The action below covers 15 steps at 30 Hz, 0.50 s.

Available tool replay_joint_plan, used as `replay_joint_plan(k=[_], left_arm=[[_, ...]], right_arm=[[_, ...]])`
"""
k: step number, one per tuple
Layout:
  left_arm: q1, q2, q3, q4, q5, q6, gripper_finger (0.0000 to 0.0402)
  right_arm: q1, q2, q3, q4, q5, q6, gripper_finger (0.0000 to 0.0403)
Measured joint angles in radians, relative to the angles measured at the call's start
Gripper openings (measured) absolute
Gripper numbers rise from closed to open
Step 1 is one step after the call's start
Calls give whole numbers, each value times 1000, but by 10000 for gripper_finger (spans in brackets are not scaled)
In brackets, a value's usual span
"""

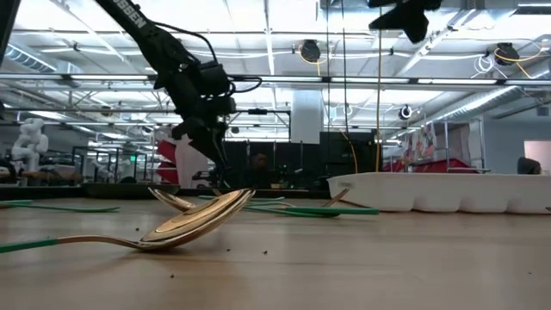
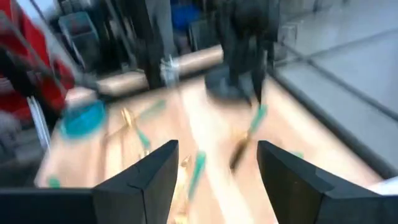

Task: Sort silverware
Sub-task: Put the green knife into the silverware tray

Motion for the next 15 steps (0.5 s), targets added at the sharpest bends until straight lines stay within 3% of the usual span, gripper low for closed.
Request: replay_joint_plan(k=[2, 10, 15], left_arm=[[-1, 19, -1, -25, 1, 22, 103], [-43, 112, -1, -5, 25, 63, 103], [-68, 148, -1, 37, -18, 81, 103]], right_arm=[[-2, -34, 11, 94, 12, 1, 212], [-1, -26, 2, 76, 13, 37, 212], [-1, -10, -5, 63, 9, 48, 212]])
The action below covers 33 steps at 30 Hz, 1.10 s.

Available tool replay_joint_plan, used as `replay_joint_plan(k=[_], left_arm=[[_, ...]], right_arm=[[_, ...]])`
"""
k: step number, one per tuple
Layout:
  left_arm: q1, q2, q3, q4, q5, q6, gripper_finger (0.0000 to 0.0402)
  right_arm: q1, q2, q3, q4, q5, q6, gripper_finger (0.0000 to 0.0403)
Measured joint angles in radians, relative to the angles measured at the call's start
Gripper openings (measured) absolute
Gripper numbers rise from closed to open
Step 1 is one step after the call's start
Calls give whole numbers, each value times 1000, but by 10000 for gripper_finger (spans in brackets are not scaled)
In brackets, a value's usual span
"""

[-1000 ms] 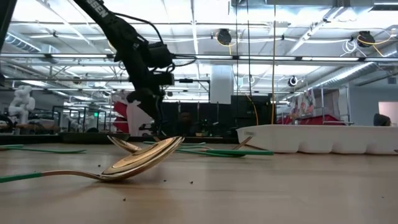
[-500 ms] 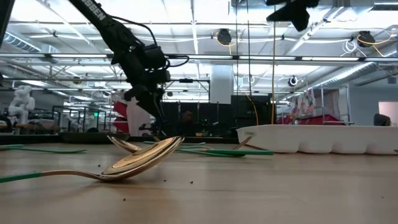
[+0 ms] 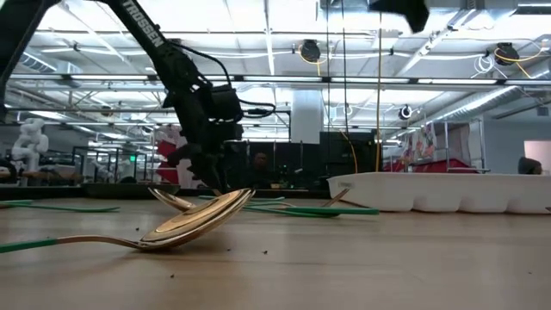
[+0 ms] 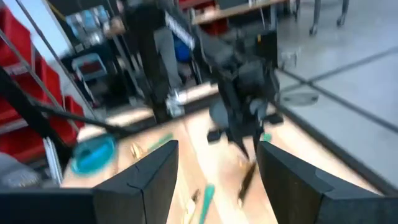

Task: Sort silverware
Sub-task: Put the green knife into the silverware tray

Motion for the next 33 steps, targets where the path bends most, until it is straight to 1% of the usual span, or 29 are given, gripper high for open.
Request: replay_joint_plan(k=[4, 9, 12, 15, 17, 20, 24, 31, 33], left_arm=[[-6, 18, 0, 0, -9, 67, 103], [-5, 42, 3, 31, -7, 71, 103], [-7, 44, 4, 51, -8, 65, 103], [-8, 48, 30, 18, -19, 65, 103], [-8, 48, 54, -11, -45, 65, 102], [-8, 48, 93, -47, -50, 73, 102], [-8, 48, 125, -53, -48, 140, 102], [-8, 48, 129, -123, -24, 175, 102], [-8, 48, 129, -110, -20, 181, 102]], right_arm=[[0, -12, 5, 26, 0, 9, 212], [0, -3, 1, 16, 0, 11, 212], [0, -9, 4, 46, 0, 11, 212], [0, -8, 3, 40, 0, 11, 212], [0, -5, 2, 32, 0, 11, 212], [0, -9, 3, 38, 0, 11, 212], [0, -5, 3, 31, 0, 7, 212], [0, -6, 3, 31, 0, 7, 212], [0, -7, 3, 32, 0, 4, 212]])
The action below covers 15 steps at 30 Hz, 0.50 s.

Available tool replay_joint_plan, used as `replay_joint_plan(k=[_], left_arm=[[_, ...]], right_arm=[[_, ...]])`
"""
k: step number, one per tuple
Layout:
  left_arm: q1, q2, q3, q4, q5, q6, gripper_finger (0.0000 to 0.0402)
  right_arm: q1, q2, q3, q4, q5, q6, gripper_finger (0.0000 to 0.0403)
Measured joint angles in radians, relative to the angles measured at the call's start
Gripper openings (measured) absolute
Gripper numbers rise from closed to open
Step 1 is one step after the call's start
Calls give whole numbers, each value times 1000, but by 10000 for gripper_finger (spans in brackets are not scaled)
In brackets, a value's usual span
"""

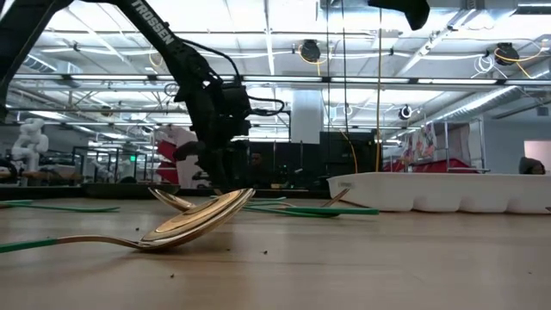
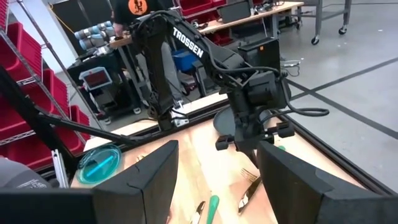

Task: Sort silverware
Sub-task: Put the green knife into the silverware tray

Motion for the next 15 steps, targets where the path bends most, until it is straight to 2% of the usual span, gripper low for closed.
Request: replay_joint_plan(k=[15], left_arm=[[-1, 115, 14, 16, 6, 72, 99]], right_arm=[[0, 0, 0, 2, 0, 19, 212]])
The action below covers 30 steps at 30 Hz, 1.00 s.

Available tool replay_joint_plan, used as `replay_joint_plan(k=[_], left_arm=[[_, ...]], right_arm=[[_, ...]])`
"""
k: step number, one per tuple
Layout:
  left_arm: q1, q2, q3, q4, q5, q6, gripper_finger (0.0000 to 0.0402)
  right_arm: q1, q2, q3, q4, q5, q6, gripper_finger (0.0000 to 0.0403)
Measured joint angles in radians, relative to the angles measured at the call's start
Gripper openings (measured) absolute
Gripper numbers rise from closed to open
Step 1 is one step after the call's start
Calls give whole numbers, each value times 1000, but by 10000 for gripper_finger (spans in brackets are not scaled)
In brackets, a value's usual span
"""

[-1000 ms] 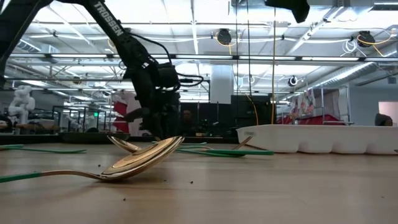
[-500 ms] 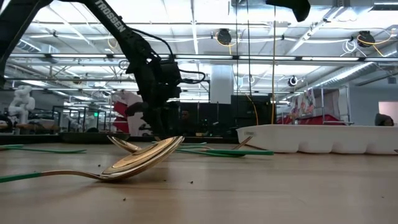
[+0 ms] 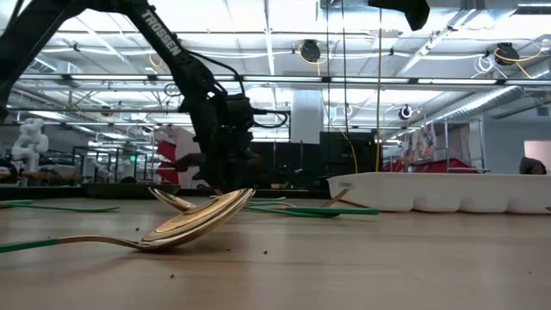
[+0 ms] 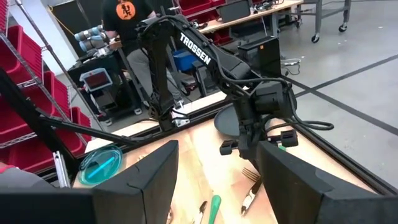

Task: Sort silverware
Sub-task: Put the green knife into the silverware tray

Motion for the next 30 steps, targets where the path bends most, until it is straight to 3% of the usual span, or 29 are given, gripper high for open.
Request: replay_joint_plan(k=[6, 22, 30], left_arm=[[-4, 0, 0, -16, -52, 4, 20], [-30, -76, -11, -101, -162, -191, 17], [-30, -131, -9, -86, -140, -269, 1]], right_arm=[[0, 0, 0, 24, 0, 11, 212], [0, -2, 0, 68, 0, 15, 212], [0, -2, 0, 55, 6, 2, 212]])
